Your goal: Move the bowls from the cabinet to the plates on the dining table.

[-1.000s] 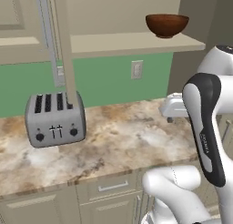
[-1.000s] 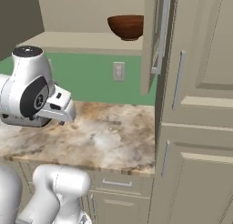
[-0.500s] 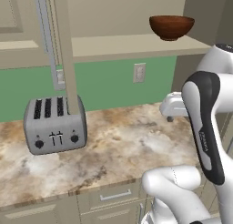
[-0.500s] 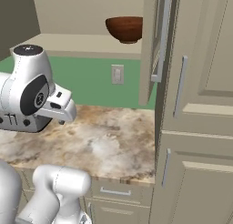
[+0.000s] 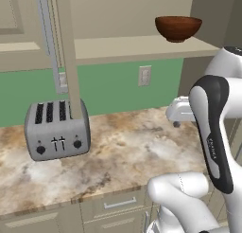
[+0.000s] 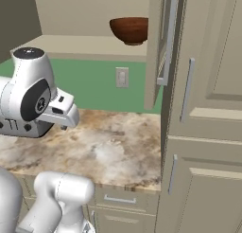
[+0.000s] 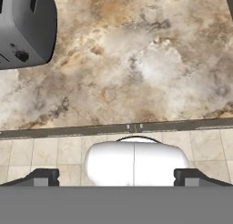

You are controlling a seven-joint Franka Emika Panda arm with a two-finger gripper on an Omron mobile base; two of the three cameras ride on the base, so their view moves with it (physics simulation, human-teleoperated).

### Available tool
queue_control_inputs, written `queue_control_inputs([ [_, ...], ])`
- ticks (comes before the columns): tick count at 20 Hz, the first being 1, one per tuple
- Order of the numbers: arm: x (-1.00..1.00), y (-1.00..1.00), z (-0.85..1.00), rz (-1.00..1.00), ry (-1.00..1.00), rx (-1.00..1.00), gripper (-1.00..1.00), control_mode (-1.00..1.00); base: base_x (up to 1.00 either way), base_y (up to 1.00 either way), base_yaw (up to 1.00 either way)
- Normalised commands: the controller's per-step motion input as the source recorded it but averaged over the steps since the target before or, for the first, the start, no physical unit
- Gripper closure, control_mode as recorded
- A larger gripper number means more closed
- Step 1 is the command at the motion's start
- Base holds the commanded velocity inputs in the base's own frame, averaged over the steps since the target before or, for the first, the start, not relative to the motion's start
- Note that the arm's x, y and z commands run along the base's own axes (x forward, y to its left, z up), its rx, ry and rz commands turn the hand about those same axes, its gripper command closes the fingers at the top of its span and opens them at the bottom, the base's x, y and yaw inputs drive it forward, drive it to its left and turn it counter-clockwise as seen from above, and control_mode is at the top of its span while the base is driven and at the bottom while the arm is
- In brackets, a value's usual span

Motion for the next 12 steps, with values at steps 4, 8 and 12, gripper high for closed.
queue_control_inputs([
  [4,0.00,0.00,0.00,0.00,0.00,0.00,-1.00,-1.00,0.00,0.00,0.00],
  [8,0.00,0.00,0.00,0.00,-0.01,0.00,-1.00,-1.00,0.00,0.00,0.00],
  [12,0.00,0.05,0.00,0.00,0.00,0.00,-1.00,-1.00,0.00,0.00,0.00],
])
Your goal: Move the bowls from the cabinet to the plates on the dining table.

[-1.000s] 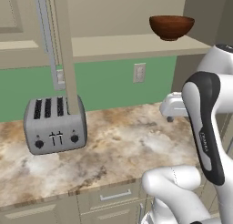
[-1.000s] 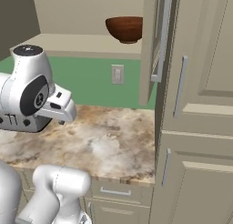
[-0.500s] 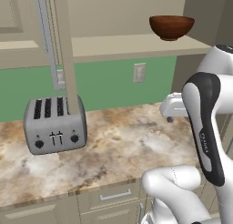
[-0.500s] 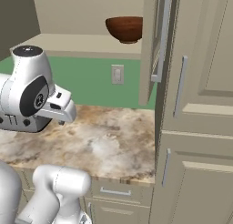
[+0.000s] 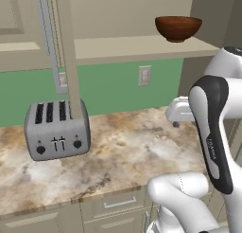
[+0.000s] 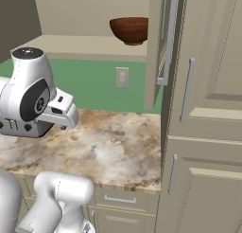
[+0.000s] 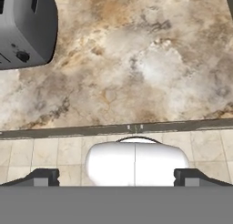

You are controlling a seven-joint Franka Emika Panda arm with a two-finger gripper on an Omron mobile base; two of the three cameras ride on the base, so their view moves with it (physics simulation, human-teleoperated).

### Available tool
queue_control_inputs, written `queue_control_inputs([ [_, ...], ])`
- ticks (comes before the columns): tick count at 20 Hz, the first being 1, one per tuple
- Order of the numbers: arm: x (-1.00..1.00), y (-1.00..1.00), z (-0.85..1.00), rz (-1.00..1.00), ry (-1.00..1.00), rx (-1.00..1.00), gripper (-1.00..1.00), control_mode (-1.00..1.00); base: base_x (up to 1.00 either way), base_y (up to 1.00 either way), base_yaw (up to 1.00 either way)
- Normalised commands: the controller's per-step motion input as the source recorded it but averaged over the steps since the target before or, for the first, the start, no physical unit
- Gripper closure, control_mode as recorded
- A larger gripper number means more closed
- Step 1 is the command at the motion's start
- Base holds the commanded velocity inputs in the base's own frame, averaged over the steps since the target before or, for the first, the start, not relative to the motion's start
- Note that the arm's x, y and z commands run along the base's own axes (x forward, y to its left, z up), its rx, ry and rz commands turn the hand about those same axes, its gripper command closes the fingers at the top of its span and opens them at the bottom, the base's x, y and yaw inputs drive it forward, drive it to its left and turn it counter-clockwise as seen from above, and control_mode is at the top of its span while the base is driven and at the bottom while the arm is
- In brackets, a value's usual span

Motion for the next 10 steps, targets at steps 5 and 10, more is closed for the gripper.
queue_control_inputs([
  [5,-0.01,0.02,-0.03,0.00,-0.01,-0.02,-1.00,-1.00,0.00,0.00,0.00],
  [10,0.03,-0.10,0.00,0.04,-0.06,-0.16,-1.00,-1.00,0.00,0.00,0.00],
])
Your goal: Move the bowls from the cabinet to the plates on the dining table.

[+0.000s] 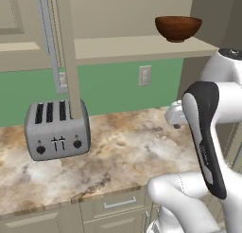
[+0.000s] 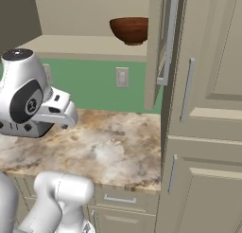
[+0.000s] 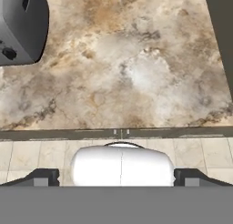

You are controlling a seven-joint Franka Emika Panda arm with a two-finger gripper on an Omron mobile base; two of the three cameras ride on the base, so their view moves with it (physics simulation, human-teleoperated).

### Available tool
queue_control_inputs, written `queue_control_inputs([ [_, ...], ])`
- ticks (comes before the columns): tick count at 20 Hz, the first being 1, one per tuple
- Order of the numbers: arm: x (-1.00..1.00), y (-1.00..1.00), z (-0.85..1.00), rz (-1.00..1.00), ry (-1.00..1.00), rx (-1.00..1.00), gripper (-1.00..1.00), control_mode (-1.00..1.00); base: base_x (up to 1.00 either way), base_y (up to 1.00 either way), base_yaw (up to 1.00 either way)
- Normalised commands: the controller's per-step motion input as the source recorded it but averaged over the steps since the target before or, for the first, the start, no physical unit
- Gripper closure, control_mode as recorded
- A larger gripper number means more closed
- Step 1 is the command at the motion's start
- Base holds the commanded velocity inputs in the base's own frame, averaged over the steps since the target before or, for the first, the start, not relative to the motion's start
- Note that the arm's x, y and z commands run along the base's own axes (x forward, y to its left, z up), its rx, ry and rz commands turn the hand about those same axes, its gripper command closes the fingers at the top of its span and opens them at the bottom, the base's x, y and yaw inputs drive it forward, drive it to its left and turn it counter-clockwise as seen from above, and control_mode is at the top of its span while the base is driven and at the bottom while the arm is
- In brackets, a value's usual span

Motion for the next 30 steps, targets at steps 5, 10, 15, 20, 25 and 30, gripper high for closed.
queue_control_inputs([
  [5,0.14,0.13,0.32,0.01,-0.12,-0.32,-1.00,-1.00,0.00,0.00,0.00],
  [10,0.00,0.04,0.58,0.13,-0.07,-0.16,-1.00,-1.00,0.00,0.00,0.00],
  [15,0.01,-0.02,0.61,0.16,-0.04,-0.04,-1.00,-1.00,0.00,0.00,0.00],
  [20,0.14,-0.11,0.36,0.20,0.00,0.00,-1.00,-1.00,0.00,0.00,0.00],
  [25,0.30,-0.22,0.05,0.22,-0.14,-0.06,-1.00,-1.00,0.00,0.00,0.00],
  [30,0.09,-0.06,0.02,0.19,-0.30,-0.20,-1.00,-1.00,0.00,0.00,0.00],
])
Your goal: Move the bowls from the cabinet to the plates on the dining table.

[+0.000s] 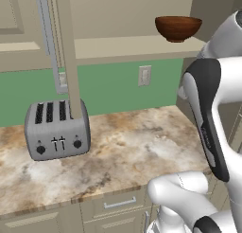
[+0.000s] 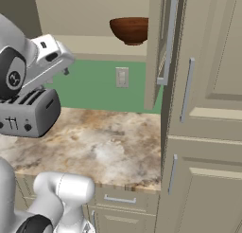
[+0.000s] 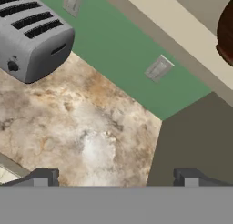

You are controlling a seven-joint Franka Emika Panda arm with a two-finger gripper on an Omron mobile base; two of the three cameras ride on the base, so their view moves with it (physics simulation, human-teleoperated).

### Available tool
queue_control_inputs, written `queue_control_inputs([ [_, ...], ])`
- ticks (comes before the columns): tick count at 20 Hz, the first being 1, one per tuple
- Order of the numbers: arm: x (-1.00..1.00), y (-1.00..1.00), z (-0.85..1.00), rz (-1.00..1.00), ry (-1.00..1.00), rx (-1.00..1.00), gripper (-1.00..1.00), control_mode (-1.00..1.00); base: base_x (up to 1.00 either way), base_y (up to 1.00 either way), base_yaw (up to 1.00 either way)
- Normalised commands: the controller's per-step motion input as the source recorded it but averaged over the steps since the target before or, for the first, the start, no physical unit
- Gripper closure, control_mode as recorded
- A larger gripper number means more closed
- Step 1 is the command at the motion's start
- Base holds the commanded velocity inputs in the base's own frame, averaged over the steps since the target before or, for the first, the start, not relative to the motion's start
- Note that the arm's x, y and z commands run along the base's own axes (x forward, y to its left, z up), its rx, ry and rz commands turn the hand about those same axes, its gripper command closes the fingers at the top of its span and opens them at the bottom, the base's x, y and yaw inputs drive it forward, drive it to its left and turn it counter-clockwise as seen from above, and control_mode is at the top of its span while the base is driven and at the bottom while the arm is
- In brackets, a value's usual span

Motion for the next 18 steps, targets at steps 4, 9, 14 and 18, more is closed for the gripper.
queue_control_inputs([
  [4,0.00,-0.03,0.36,0.09,-0.26,-0.17,-1.00,-1.00,0.00,0.00,0.00],
  [9,-0.01,-0.01,0.58,0.01,-0.10,-0.02,-1.00,-1.00,0.00,0.00,0.00],
  [14,0.69,-0.17,0.02,-0.04,0.00,0.00,-1.00,-1.00,0.00,0.00,0.00],
  [18,0.62,-0.07,0.08,-0.10,0.00,0.00,-1.00,-1.00,0.00,0.00,0.00],
])
